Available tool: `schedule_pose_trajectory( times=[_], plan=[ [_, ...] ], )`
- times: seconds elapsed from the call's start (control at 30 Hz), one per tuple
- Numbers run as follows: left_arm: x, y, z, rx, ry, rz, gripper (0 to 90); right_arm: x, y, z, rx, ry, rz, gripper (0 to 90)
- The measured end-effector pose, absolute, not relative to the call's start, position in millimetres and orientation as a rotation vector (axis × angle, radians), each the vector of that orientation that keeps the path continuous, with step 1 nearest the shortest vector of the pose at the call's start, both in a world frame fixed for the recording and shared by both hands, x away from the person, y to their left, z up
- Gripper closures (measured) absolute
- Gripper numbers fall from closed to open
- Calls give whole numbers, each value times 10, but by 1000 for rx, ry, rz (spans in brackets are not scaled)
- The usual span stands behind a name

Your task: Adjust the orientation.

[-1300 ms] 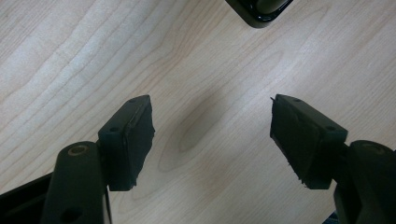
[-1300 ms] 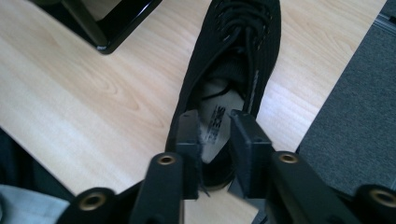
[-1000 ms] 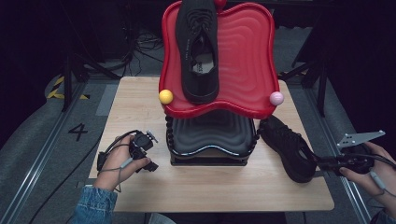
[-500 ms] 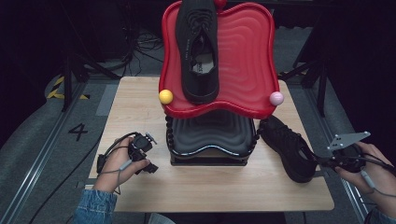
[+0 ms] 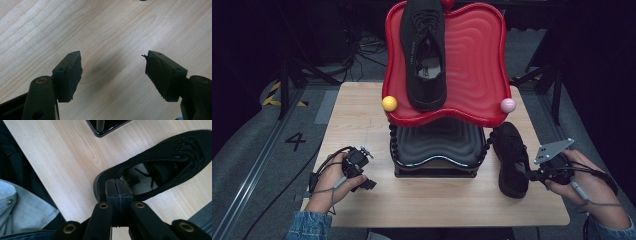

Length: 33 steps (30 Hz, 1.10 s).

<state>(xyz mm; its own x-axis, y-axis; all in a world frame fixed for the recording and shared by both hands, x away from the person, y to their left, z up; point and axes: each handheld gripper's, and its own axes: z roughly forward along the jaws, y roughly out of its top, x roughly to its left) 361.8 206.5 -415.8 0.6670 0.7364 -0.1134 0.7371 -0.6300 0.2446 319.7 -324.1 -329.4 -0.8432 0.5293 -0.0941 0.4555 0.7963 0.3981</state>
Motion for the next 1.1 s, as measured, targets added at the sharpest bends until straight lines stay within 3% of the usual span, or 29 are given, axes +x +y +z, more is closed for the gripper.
schedule_pose_trajectory(
  times=[0.13, 0.6, 1.1],
  plan=[
    [3631, 2067, -4136, 2604, 1178, 11, 289, 3204, -3235, -3262, 748, 2797, 594, 766],
    [3814, 2085, -4158, 2605, 1154, 21, 277, 3549, -3146, -3416, 791, 2938, 406, 664],
    [3884, 2277, -4142, 2531, 1186, -18, 294, 3671, -2971, -3770, 819, 3099, 245, 698]
  ],
)
